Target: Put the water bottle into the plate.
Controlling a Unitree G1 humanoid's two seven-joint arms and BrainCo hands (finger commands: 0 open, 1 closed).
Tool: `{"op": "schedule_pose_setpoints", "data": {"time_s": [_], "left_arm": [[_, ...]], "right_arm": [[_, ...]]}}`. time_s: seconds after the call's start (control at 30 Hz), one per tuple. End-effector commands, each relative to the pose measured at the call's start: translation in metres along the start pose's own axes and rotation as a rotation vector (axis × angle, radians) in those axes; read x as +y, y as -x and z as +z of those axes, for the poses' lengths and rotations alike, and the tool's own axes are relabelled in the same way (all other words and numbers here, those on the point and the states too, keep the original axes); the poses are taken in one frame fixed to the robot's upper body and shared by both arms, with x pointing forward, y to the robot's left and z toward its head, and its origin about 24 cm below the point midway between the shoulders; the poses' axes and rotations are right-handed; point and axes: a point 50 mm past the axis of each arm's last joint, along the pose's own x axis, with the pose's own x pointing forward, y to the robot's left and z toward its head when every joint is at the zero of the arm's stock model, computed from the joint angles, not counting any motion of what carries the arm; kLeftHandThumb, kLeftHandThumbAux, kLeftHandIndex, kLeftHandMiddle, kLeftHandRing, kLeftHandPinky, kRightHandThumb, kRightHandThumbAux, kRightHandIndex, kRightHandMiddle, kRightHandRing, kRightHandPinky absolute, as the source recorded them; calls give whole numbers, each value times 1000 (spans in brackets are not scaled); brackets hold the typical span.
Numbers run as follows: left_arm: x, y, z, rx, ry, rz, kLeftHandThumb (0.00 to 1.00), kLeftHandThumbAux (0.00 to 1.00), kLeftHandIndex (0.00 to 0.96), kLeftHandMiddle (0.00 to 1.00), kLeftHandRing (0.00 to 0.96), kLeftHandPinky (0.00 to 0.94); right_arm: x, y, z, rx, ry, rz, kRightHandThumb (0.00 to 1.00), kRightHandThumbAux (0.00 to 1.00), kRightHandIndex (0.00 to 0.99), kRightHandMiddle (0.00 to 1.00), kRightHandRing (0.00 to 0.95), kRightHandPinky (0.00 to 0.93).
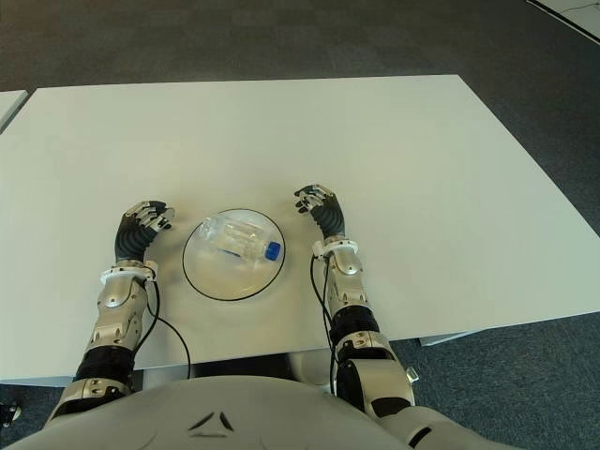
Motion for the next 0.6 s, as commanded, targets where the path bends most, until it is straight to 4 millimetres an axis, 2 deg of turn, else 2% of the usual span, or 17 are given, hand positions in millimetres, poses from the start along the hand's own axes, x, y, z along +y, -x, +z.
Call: {"op": "schedule_pose_setpoints", "data": {"time_s": [0.03, 0.6], "left_arm": [[1, 4, -8, 39, 3, 20, 707, 714, 432, 580, 560, 544], [0, 4, -7, 33, 0, 4, 707, 713, 432, 580, 559, 549]], "right_arm": [[-4, 11, -18, 97, -5, -19, 837, 689, 436, 460, 511, 515], [-3, 12, -16, 86, -7, -18, 836, 691, 426, 464, 517, 523]]}}
